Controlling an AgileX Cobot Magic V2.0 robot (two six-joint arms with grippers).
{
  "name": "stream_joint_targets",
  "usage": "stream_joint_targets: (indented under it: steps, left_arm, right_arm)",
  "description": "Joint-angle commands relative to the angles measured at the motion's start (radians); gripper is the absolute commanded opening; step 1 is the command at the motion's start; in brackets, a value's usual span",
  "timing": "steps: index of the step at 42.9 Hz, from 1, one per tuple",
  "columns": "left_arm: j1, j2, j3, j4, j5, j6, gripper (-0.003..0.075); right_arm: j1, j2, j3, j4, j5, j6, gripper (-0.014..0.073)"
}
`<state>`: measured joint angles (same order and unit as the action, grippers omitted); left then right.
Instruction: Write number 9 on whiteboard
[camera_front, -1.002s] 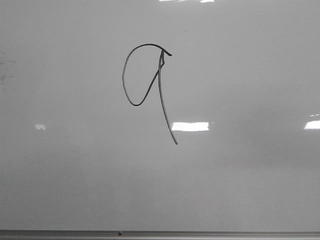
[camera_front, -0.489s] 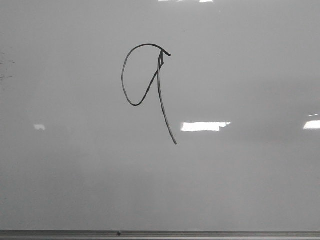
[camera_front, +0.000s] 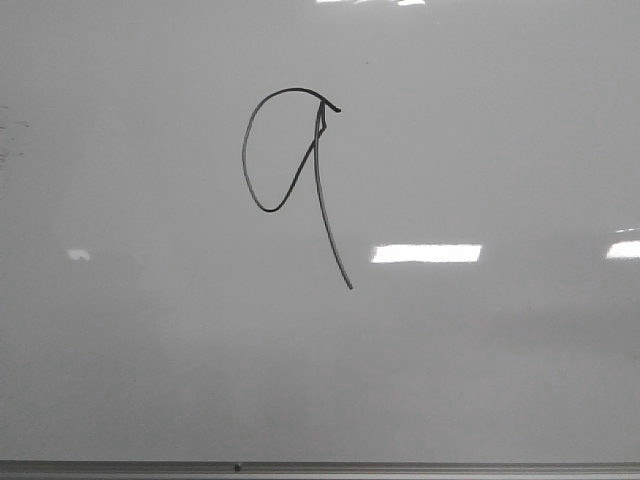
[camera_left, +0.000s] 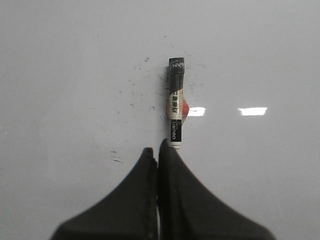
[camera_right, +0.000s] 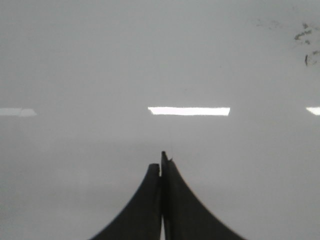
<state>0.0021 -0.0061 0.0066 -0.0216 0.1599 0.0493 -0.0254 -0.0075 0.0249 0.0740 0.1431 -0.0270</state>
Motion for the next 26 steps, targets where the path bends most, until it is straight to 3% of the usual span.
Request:
stream_joint_targets:
  steps: [1, 26]
  left_arm:
    - [0.001, -0.018, 0.002, -0.003, -0.088, -0.010, -0.0019]
    - [0.001, -0.018, 0.002, -0.003, -0.088, -0.010, -0.0019]
  right_arm:
    - [-0.006, -0.021, -0.001, -0.012, -0.048, 0.004, -0.0068]
    - [-0.006, -0.021, -0.001, -0.012, -0.032, 0.004, -0.0068]
